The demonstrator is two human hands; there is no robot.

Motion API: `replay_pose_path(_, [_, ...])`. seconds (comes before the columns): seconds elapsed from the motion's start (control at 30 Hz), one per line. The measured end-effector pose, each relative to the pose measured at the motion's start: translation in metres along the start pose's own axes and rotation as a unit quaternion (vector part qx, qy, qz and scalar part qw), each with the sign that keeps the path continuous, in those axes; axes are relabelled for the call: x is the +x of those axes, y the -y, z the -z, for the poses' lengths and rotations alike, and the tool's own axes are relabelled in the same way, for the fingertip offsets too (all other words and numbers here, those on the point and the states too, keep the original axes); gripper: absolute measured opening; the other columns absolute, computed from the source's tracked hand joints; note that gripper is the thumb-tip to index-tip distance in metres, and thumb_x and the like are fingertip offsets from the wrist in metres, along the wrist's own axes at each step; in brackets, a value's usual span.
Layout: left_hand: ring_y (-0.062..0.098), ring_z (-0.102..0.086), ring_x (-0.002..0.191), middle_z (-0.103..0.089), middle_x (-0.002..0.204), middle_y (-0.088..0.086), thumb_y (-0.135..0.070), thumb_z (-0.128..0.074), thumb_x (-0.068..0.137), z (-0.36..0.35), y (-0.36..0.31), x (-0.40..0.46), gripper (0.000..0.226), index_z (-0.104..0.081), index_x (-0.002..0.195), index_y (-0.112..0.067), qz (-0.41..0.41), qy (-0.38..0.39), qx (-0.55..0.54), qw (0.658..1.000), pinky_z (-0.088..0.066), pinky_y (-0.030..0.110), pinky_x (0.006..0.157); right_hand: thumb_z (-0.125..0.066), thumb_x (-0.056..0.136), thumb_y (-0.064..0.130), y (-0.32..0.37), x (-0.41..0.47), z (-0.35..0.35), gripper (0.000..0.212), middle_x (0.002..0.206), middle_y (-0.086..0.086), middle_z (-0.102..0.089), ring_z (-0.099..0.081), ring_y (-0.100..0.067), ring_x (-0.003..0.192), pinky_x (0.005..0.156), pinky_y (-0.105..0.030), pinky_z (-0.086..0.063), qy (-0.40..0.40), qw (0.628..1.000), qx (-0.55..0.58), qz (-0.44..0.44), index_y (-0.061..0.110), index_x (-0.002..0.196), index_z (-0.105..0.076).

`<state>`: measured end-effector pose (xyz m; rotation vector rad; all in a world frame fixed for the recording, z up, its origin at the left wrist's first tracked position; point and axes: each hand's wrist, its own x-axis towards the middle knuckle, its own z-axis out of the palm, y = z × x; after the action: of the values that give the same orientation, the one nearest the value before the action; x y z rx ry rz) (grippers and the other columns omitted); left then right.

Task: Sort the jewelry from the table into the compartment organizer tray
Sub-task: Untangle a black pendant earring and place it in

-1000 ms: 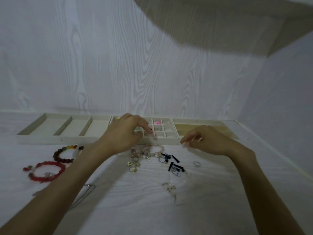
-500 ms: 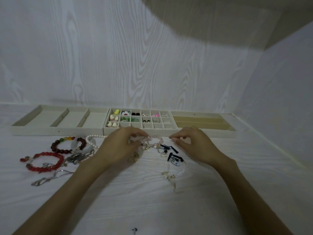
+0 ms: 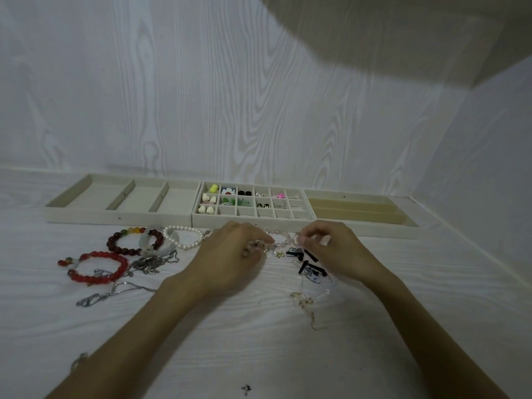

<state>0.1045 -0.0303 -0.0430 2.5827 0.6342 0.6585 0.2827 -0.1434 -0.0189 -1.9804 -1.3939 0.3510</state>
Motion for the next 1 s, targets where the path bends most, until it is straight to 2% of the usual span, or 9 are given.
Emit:
replay_pose_path(0.1, [-0.006, -0.059, 0.097, -0.067, 0.112, -0.018, -0.036, -0.053, 0.094, 0.002, -0.013, 0.003, 0.026, -0.065, 0.117, -0.032, 0.015, -0.007, -0.177, 0.984, -0.046, 0.015, 0.080, -0.064, 0.087, 0.024, 0.010, -0.003, 0.008, 0.018, 0.088, 0.006, -0.071, -0.062, 0.002, 0.076, 0.063, -0.004, -0.042, 0.025, 0.981, 0.187, -0.035, 0.014, 0.100, -0.070])
replay_pose_path(0.17, [-0.002, -0.065, 0.091, -0.072, 0.101, -0.012, -0.031, -0.054, 0.094, 0.004, -0.021, 0.005, 0.026, -0.067, 0.116, -0.025, 0.033, -0.004, -0.302, 0.953, -0.048, 0.010, 0.078, -0.064, 0.086, 0.024, 0.015, -0.007, 0.006, 0.021, 0.082, 0.010, -0.071, -0.062, 0.007, 0.071, 0.063, -0.004, -0.042, 0.055, 0.972, 0.224, -0.036, 0.013, 0.103, -0.070])
replay_pose_path(0.23, [0.002, -0.068, 0.082, -0.074, 0.091, -0.007, -0.028, -0.059, 0.091, 0.005, -0.023, 0.005, 0.026, -0.067, 0.115, -0.022, 0.056, -0.026, -0.351, 0.934, -0.049, 0.009, 0.072, -0.065, 0.085, 0.025, 0.018, -0.008, 0.005, 0.021, 0.078, 0.012, -0.071, -0.062, 0.007, 0.070, 0.066, -0.008, -0.044, 0.074, 0.965, 0.247, -0.037, 0.015, 0.102, -0.071])
replay_pose_path(0.37, [0.000, -0.063, 0.071, -0.071, 0.083, -0.012, -0.034, -0.067, 0.085, 0.000, -0.012, 0.005, 0.019, -0.072, 0.103, -0.029, 0.086, -0.069, -0.250, 0.962, -0.048, 0.015, 0.065, -0.068, 0.082, 0.028, 0.009, -0.004, 0.018, 0.015, 0.080, 0.011, -0.072, -0.063, 0.005, 0.070, 0.065, -0.009, -0.043, 0.028, 0.989, 0.136, -0.059, 0.024, 0.096, -0.073])
replay_pose_path(0.43, [-0.001, -0.062, 0.076, -0.070, 0.086, -0.017, -0.040, -0.065, 0.086, -0.001, -0.008, 0.004, 0.016, -0.072, 0.099, -0.034, 0.106, -0.048, -0.161, 0.980, -0.051, 0.024, 0.070, -0.072, 0.081, 0.026, -0.008, 0.001, 0.027, 0.010, 0.083, 0.009, -0.071, -0.064, 0.000, 0.078, 0.068, -0.014, -0.045, -0.032, 0.996, 0.017, -0.085, 0.023, 0.090, -0.075])
replay_pose_path(0.57, [0.003, -0.058, 0.085, -0.067, 0.097, -0.016, -0.032, -0.061, 0.088, -0.003, -0.005, 0.000, 0.020, -0.069, 0.106, -0.036, 0.111, -0.004, -0.013, 0.994, -0.042, 0.022, 0.067, -0.073, 0.080, 0.031, -0.033, 0.003, 0.025, 0.004, 0.081, 0.007, -0.073, -0.063, -0.007, 0.074, 0.071, -0.030, -0.053, -0.059, 0.982, -0.110, -0.140, 0.028, 0.079, -0.076])
replay_pose_path(0.73, [0.002, -0.055, 0.087, -0.066, 0.107, -0.016, -0.027, -0.059, 0.089, 0.000, -0.005, -0.002, 0.023, -0.069, 0.107, -0.036, 0.095, -0.008, -0.015, 0.995, -0.041, 0.022, 0.072, -0.063, 0.088, 0.032, -0.012, 0.000, 0.015, 0.014, 0.097, 0.013, -0.068, -0.057, -0.004, 0.078, 0.065, -0.023, -0.039, -0.113, 0.977, -0.174, -0.049, 0.031, 0.098, -0.073])
replay_pose_path(0.87, [0.004, -0.057, 0.099, -0.065, 0.112, -0.015, -0.023, -0.057, 0.092, 0.001, -0.008, -0.002, 0.024, -0.068, 0.110, -0.034, 0.058, -0.011, -0.028, 0.998, -0.045, 0.024, 0.079, -0.066, 0.083, 0.045, 0.001, -0.003, -0.007, 0.028, 0.100, 0.011, -0.062, -0.054, -0.008, 0.092, 0.071, -0.025, -0.039, 0.006, 0.976, -0.217, 0.010, 0.033, 0.109, -0.069])
replay_pose_path(1.0, [0.009, -0.053, 0.116, -0.062, 0.124, -0.012, -0.014, -0.051, 0.094, -0.001, -0.011, -0.001, 0.034, -0.064, 0.120, -0.032, 0.021, 0.003, -0.033, 0.999, -0.046, 0.029, 0.092, -0.073, 0.080, 0.035, -0.004, 0.000, -0.006, 0.019, 0.088, 0.014, -0.062, -0.053, -0.005, 0.080, 0.063, -0.020, -0.037, -0.006, 0.983, -0.186, 0.010, 0.029, 0.097, -0.073])
